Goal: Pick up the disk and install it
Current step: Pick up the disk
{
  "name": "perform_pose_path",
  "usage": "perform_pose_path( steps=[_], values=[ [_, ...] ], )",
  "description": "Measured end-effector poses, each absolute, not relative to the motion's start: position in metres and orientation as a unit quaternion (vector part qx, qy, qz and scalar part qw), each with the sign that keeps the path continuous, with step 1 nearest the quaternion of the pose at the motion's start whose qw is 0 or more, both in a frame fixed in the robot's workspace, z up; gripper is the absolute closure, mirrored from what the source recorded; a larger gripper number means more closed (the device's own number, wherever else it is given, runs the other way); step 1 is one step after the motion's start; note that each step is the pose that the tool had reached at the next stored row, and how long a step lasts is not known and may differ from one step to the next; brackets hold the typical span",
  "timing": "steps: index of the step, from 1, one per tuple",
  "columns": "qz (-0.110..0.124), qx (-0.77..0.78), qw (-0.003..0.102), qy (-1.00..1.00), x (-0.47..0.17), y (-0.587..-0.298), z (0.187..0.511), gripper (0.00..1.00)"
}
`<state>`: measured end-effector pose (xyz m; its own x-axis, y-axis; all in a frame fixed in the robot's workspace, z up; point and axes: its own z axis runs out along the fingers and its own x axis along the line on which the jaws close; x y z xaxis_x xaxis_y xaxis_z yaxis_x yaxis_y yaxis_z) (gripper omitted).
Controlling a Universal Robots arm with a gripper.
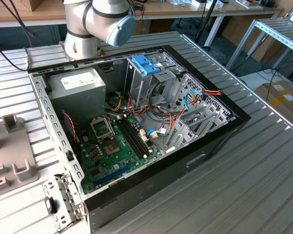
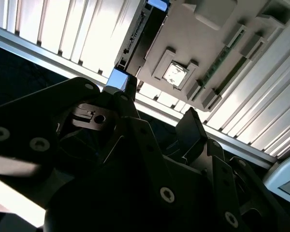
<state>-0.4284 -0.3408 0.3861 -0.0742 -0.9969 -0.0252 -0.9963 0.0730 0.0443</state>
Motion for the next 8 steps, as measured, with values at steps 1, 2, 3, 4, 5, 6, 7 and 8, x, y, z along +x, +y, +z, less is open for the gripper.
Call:
perform_pose_path(
  steps=[1, 2, 3, 4, 5, 6, 7, 8],
  values=[
    [-0.025, 0.68, 0.006, -0.732, -0.4284, -0.3399, 0.3861, 0.4],
    [-0.025, 0.68, 0.006, -0.732, -0.4284, -0.3385, 0.3861, 0.4],
    [-0.025, 0.68, 0.006, -0.732, -0.4284, -0.3376, 0.3861, 0.4],
    [-0.025, 0.68, 0.006, -0.732, -0.4284, -0.3363, 0.3861, 0.4],
    [-0.025, 0.68, 0.006, -0.732, -0.4284, -0.3342, 0.3861, 0.4],
    [-0.025, 0.68, 0.006, -0.732, -0.4284, -0.3326, 0.3861, 0.4],
    [-0.025, 0.68, 0.006, -0.732, -0.4284, -0.3314, 0.3861, 0.4],
    [-0.025, 0.68, 0.006, -0.732, -0.4284, -0.3303, 0.3861, 0.4]
  ],
)
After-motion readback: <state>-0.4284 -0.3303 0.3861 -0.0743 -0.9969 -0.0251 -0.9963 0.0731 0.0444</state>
